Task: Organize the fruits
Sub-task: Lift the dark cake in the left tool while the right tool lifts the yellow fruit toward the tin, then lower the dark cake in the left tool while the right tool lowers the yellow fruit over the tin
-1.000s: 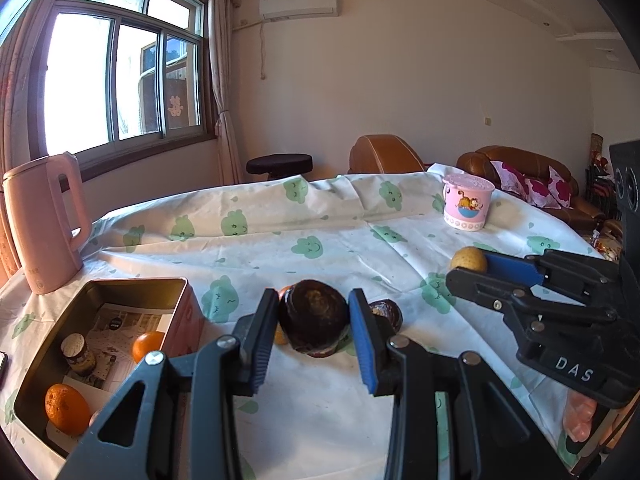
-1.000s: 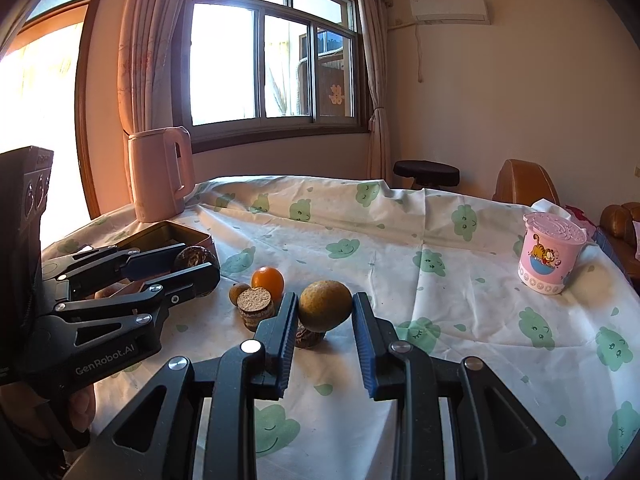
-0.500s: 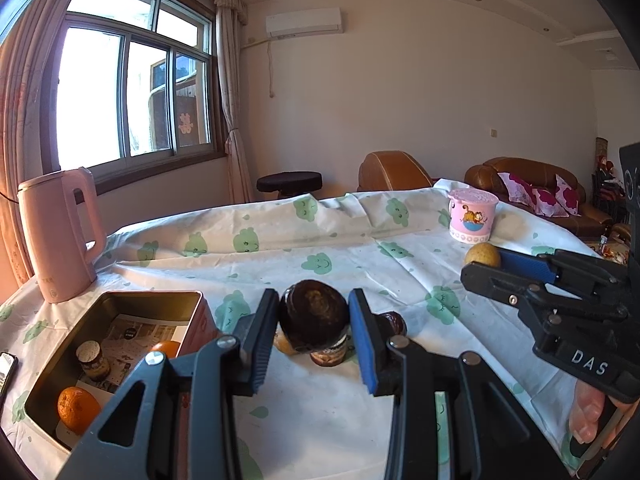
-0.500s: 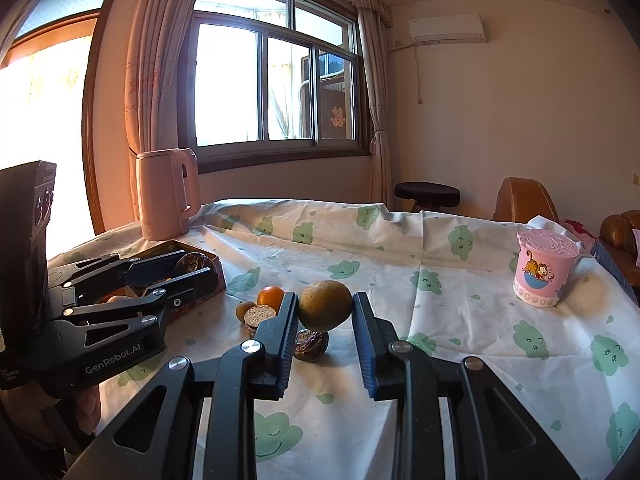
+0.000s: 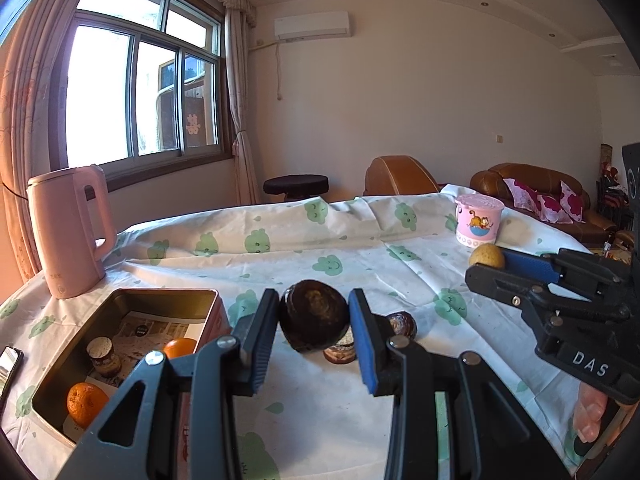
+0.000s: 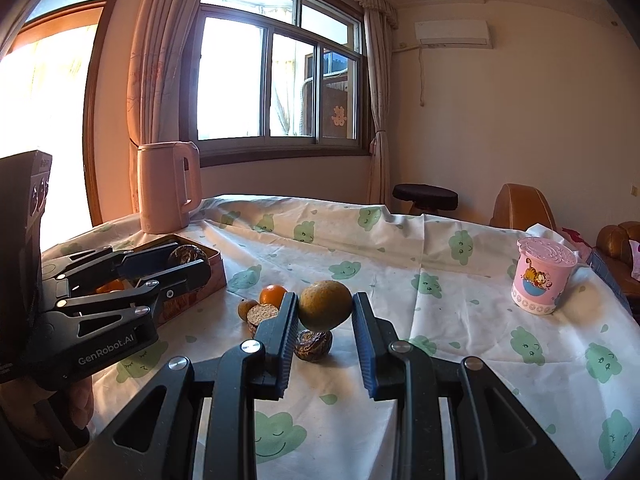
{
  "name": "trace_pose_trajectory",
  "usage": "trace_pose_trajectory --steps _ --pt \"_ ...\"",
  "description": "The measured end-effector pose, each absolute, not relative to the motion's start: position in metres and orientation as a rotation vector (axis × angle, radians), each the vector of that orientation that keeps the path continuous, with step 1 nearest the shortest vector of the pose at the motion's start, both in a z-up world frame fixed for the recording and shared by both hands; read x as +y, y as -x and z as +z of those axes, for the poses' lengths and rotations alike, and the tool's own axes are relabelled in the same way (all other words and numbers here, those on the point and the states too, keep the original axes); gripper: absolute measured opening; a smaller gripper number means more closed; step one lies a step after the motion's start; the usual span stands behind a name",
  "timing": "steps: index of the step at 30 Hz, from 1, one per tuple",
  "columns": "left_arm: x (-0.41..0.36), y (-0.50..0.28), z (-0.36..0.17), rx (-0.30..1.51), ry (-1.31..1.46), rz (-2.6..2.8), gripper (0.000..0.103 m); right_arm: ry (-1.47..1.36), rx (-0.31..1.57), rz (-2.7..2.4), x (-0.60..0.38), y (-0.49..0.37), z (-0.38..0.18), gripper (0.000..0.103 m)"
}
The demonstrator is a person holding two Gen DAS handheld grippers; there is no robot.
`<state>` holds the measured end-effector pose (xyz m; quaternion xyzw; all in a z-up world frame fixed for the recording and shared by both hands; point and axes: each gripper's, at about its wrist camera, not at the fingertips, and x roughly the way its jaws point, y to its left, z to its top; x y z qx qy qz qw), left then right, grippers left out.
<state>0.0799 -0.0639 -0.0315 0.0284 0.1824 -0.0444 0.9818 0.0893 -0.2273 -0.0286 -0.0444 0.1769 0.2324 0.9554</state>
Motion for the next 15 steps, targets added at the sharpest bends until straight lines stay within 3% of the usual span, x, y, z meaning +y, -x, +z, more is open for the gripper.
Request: trace_pose_trajectory --steps 15 --pt "0.000 -0.075 -0.028 0.386 -0.001 0.011 0.038 0.129 0.363 0.613 -0.159 -0.097 -0.003 0.029"
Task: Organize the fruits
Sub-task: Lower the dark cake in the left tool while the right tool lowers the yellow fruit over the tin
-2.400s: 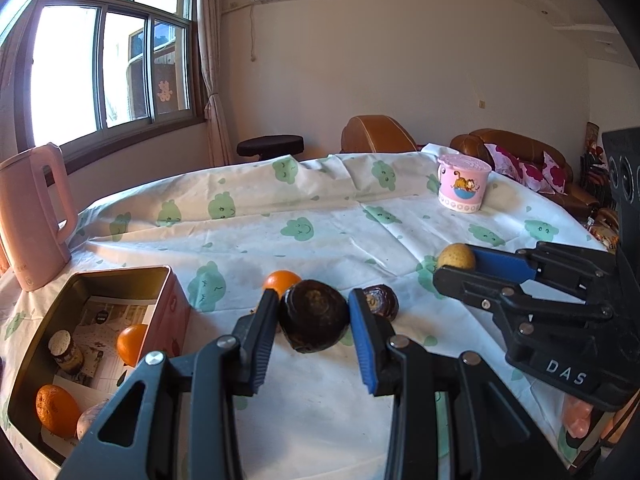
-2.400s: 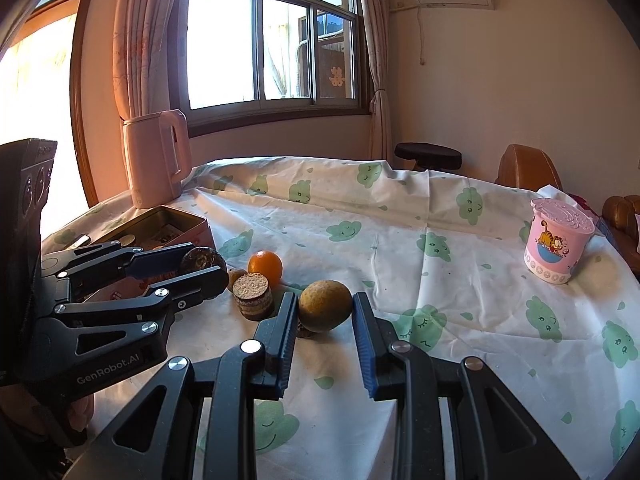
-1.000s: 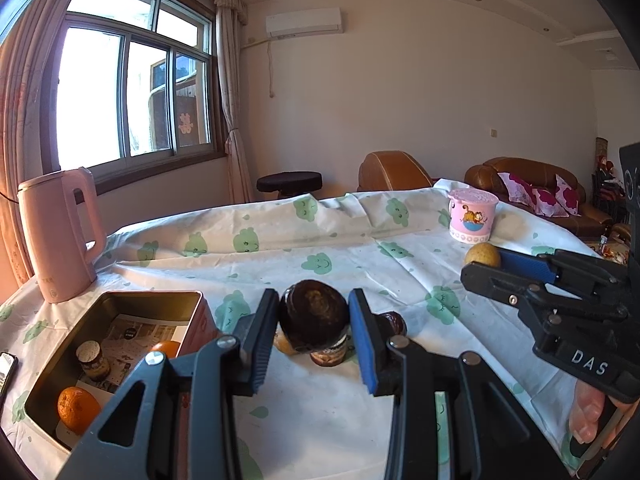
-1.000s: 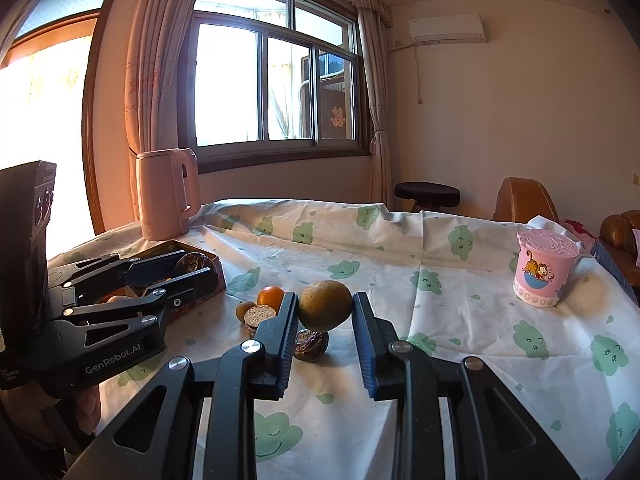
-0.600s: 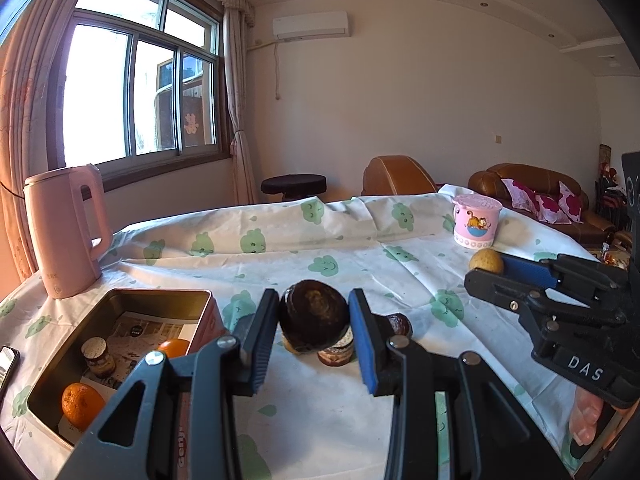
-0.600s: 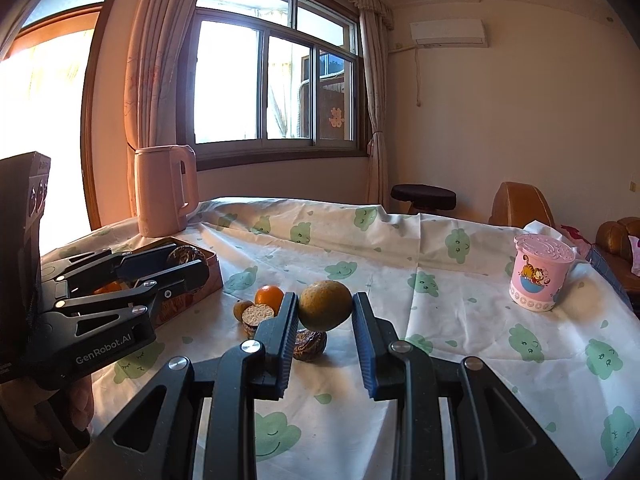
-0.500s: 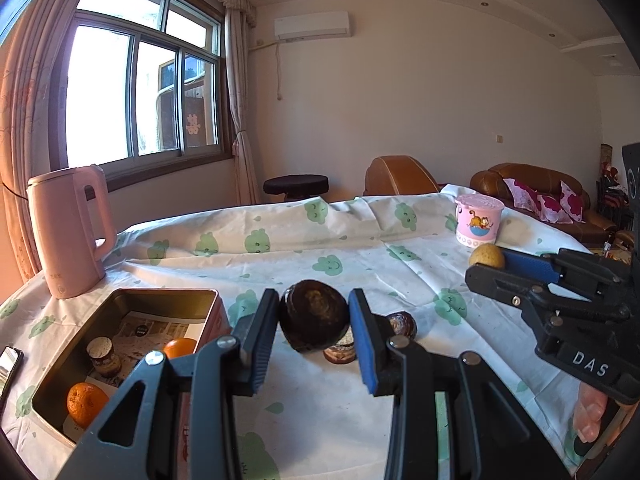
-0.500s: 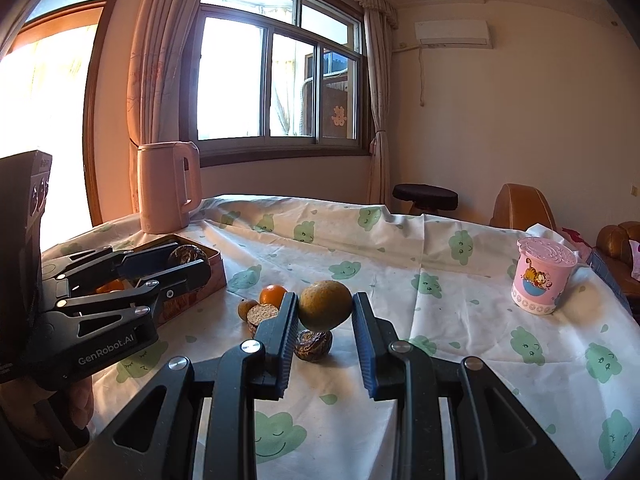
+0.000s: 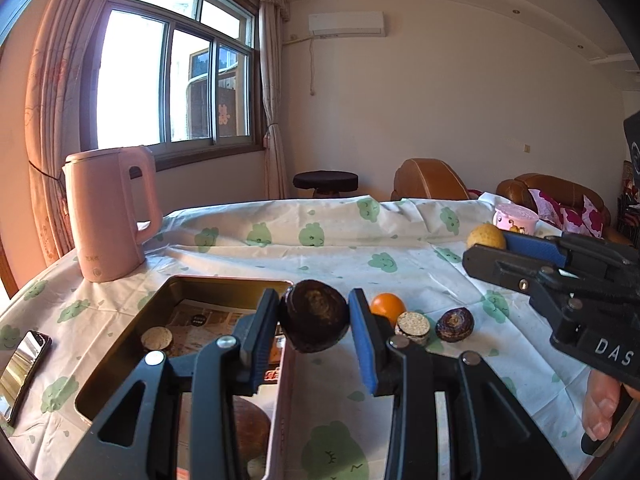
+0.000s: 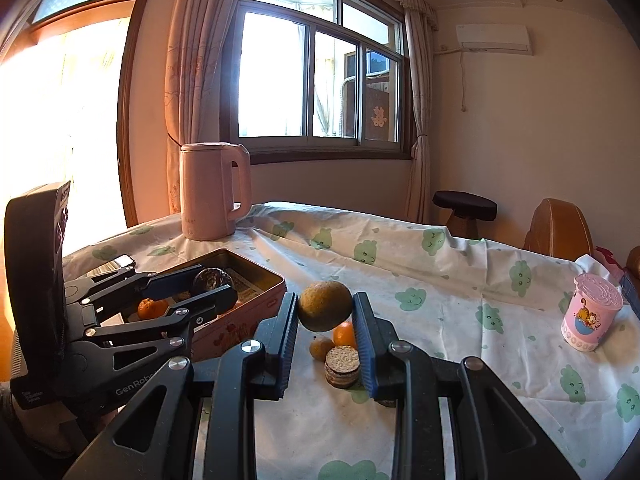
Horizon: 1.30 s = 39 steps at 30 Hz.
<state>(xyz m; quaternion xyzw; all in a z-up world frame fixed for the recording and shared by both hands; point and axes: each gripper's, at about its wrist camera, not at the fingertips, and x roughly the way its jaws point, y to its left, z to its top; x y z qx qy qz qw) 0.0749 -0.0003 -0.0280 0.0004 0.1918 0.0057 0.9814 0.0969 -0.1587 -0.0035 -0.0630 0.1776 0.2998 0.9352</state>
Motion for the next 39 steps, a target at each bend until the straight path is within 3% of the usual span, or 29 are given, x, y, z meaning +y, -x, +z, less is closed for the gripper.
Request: trace_pose_trajectory --steps 39 --pt "0.098 -0.102 -0.041 0.520 0.001 0.144 0.038 0.227 0.431 0.766 -0.029 -0.128 -0.009 0.029"
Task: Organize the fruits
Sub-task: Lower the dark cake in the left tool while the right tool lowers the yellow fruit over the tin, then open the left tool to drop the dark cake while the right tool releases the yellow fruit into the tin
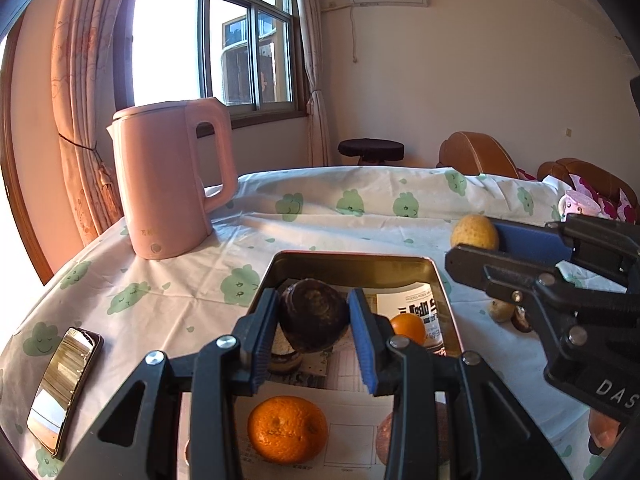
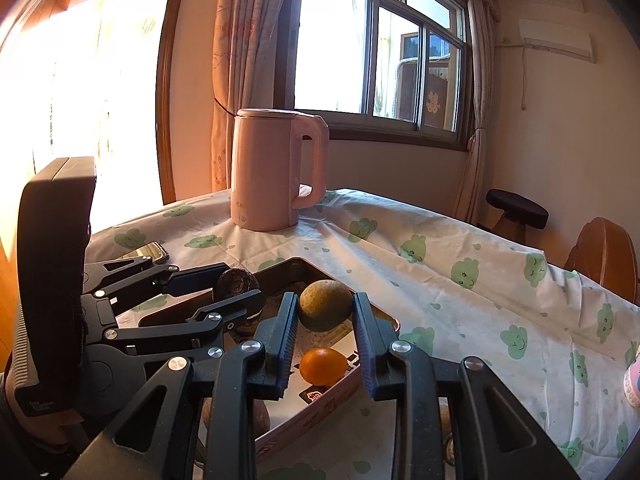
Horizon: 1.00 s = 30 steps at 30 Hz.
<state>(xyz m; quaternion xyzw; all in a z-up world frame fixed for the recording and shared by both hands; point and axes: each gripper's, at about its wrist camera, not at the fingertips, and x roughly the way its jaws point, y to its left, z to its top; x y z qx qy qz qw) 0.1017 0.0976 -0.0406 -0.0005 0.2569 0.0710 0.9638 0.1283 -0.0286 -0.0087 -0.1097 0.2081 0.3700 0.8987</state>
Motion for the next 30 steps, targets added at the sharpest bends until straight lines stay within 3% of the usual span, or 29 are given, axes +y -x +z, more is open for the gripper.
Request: trace_pose_trajectory --steps 30 --pt "0.110 -0.127 -0.060 0.660 0.026 0.142 0.038 0.250 0.548 0.762 -0.004 -0.147 -0.044 0.030"
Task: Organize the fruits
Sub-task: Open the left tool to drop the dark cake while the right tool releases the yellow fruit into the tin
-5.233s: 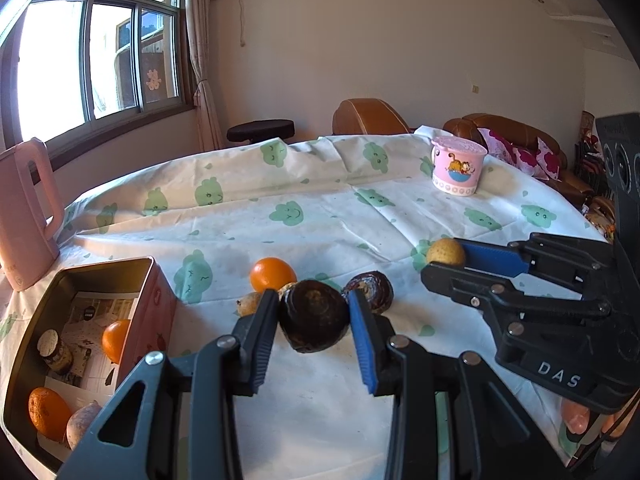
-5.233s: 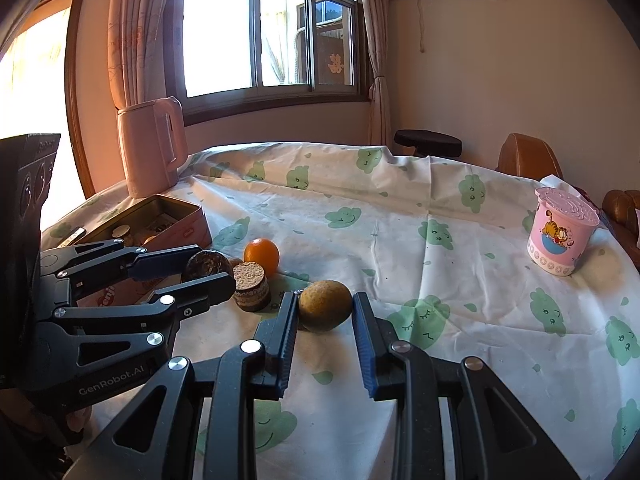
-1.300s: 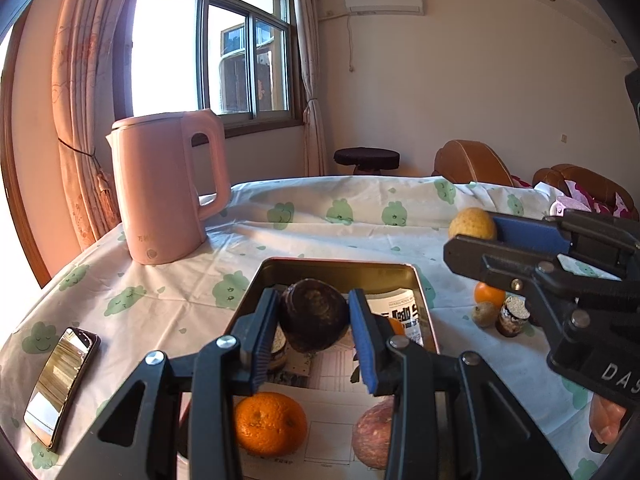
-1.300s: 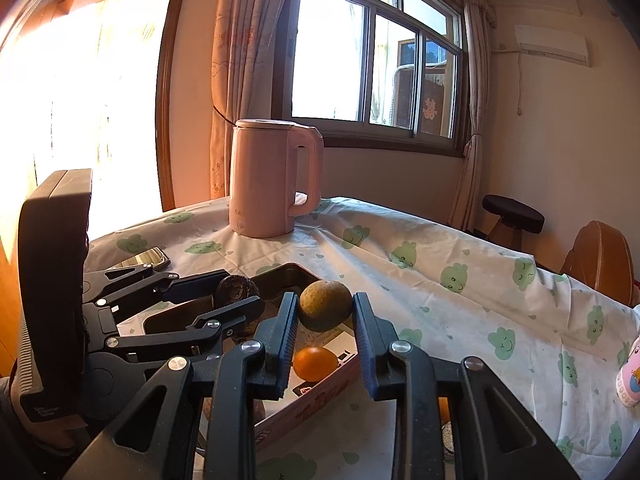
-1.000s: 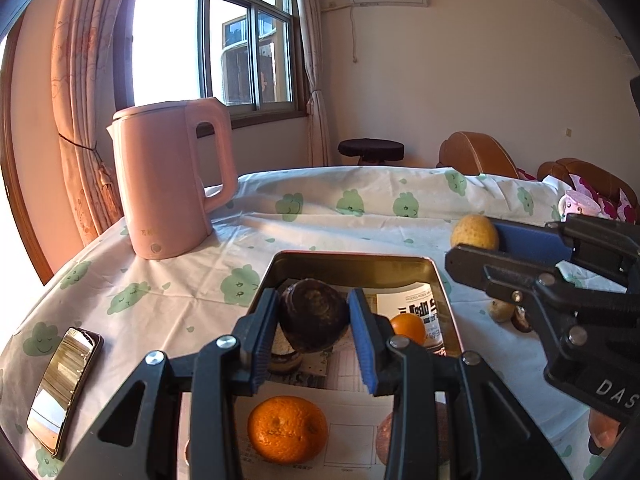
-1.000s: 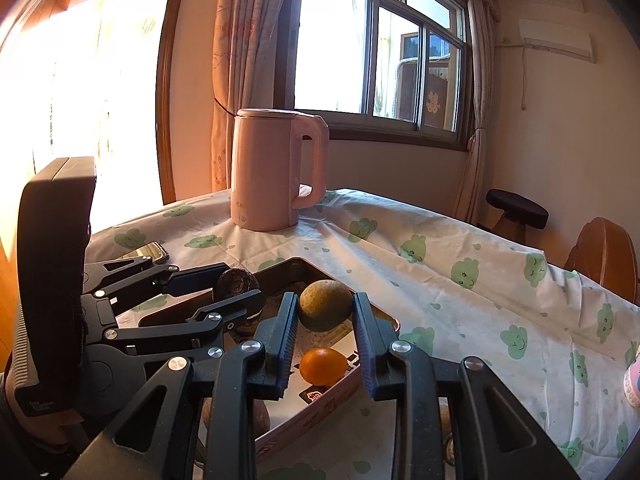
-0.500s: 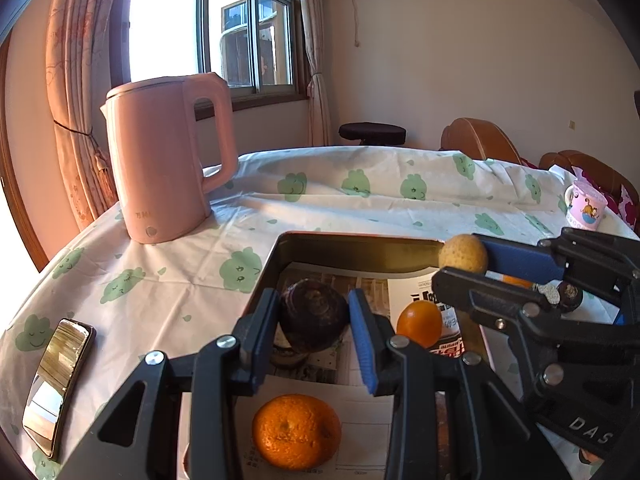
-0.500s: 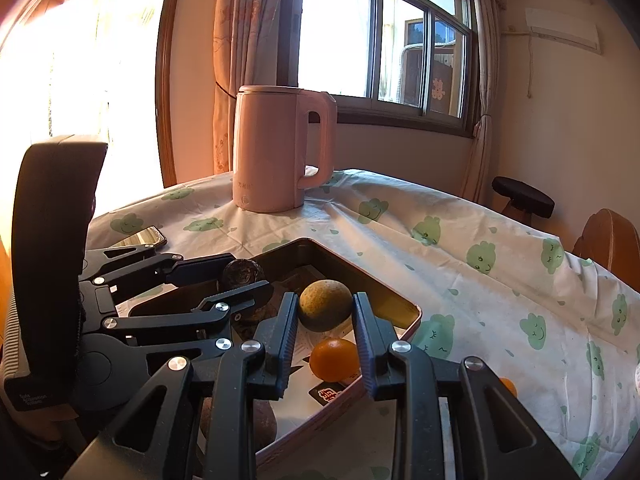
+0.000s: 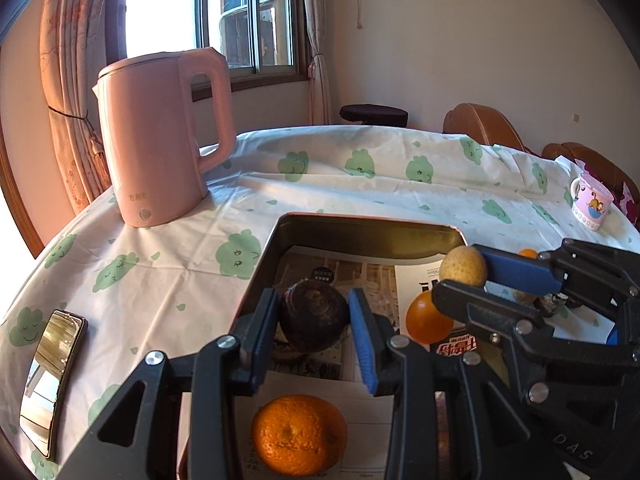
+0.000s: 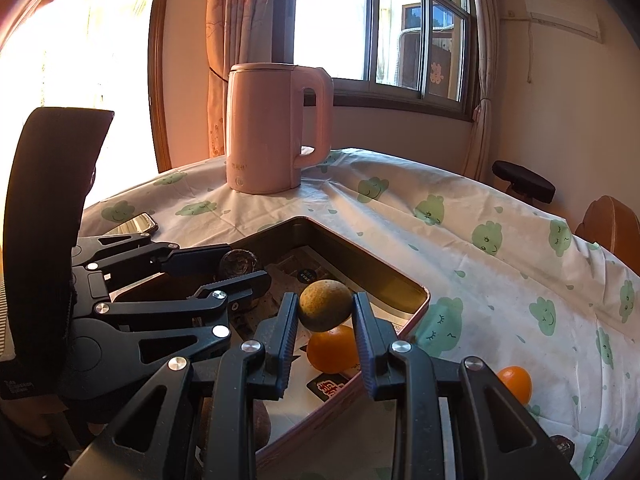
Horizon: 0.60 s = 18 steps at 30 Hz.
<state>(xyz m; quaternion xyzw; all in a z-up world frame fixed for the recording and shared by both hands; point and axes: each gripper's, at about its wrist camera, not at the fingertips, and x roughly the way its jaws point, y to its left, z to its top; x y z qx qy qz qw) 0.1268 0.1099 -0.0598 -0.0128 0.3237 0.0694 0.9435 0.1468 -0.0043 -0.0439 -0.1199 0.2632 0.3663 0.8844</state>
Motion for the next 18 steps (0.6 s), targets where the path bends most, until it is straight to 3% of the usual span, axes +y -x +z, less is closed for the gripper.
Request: trace_pose_trajectory --steps 18 --pt "0.1050 -0.1308 -0.0634 0.684 0.002 0.147 0.038 0.235 0.597 0.747 -0.0057 -0.1566 -0.0542 0.030"
